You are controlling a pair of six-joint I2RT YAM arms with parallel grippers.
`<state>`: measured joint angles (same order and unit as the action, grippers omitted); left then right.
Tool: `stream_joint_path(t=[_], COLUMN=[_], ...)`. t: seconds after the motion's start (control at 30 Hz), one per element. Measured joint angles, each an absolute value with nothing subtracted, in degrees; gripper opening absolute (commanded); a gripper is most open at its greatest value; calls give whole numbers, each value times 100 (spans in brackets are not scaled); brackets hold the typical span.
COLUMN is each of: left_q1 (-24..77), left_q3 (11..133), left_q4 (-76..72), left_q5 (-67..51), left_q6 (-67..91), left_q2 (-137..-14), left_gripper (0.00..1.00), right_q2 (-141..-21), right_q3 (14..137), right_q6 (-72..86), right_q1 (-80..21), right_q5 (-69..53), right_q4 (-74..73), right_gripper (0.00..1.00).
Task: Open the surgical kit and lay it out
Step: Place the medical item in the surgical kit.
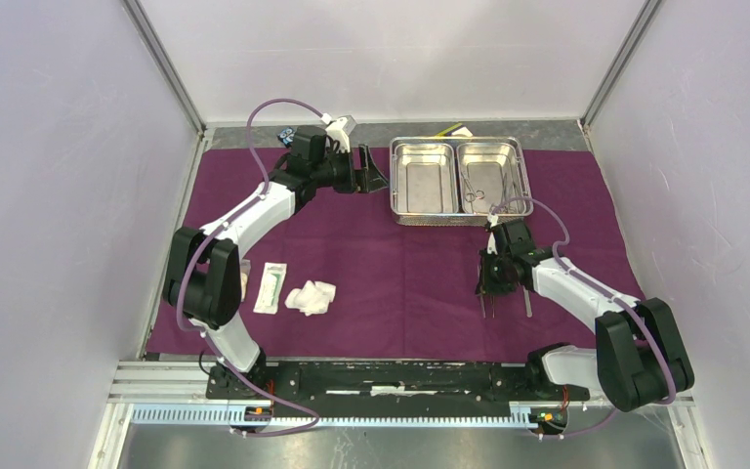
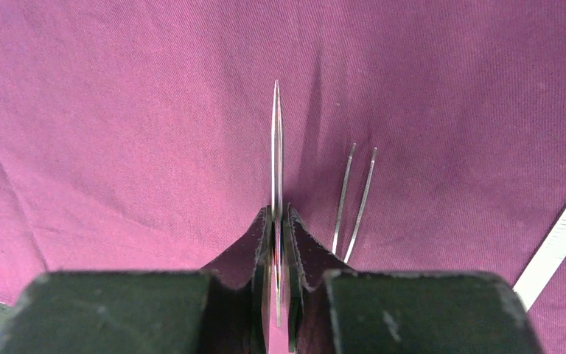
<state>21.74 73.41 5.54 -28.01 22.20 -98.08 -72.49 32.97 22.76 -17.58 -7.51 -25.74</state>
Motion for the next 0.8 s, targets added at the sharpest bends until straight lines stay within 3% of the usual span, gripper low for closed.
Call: stream_joint_path(t=[0.8], left_q1=[2174], left_q3=[7341], left_q4=[550], left_q5=[-2801], left_q6=[2220], left_q2=[-9808], left_gripper=[85], right_q2=[-7249], right_q3=[3297], right_q6=[2296], right_q1=[-1763], right_q5=[-803], right_q4=[-2565], right_gripper=[21])
